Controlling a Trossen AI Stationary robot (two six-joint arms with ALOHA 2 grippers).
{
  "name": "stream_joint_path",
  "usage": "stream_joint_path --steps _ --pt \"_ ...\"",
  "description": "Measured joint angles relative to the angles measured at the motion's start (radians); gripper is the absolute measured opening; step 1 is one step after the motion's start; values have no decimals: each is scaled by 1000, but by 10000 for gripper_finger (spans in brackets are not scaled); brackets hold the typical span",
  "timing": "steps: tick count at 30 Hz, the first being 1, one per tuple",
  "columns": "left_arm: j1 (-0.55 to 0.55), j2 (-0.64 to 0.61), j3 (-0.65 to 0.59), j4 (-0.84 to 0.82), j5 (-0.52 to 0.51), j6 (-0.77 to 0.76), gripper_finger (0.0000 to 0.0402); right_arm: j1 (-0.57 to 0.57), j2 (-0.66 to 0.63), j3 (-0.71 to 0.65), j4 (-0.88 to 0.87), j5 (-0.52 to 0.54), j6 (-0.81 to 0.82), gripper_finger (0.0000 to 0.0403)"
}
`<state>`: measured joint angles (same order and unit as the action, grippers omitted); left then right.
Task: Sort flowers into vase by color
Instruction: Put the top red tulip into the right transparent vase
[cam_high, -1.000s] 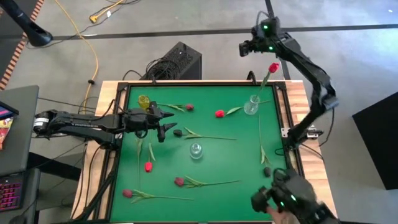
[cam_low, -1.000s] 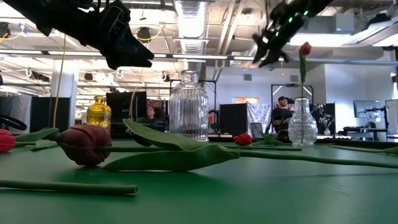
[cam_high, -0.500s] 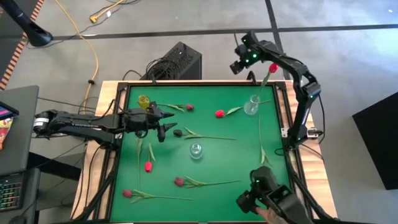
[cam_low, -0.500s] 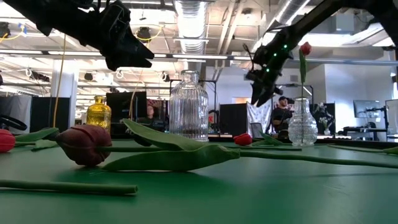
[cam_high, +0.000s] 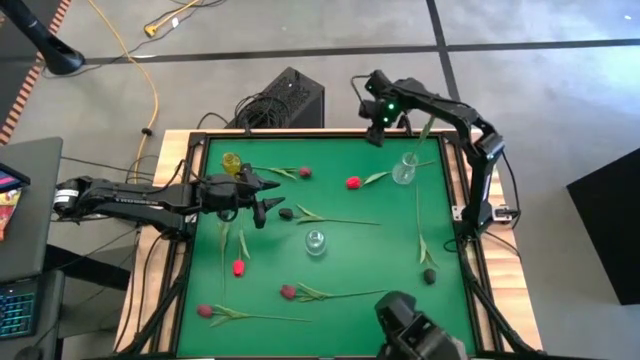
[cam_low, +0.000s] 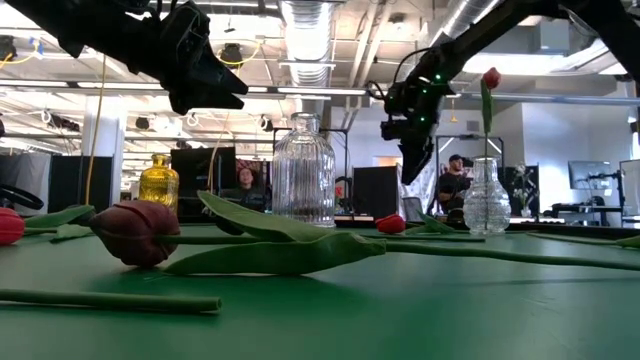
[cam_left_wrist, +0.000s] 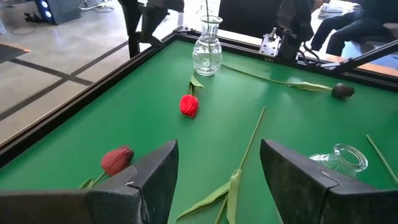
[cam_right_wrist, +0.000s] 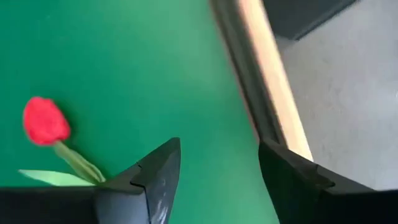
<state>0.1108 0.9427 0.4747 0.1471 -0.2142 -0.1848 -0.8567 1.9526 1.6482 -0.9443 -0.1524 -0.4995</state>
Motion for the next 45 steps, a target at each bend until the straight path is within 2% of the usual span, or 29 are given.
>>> stream_joint_path --steps 8,22,27,33,38,45 --pt "0 0 0 0 0 3 215 79 0 0 10 48 -78 250" --pt "0 0 0 -1 1 23 215 217 0 0 -203 50 -242 250" --pt "0 0 0 -2 1 33 215 233 -1 -57 -183 54 -246 250" --pt "0 0 0 -2 1 74 215 274 0 -151 -171 202 -254 250" --pt "0 0 0 -2 1 95 215 299 -1 -191 -179 209 -237 250" --pt "0 0 0 -2 2 94 215 291 0 -271 -64 282 -222 250"
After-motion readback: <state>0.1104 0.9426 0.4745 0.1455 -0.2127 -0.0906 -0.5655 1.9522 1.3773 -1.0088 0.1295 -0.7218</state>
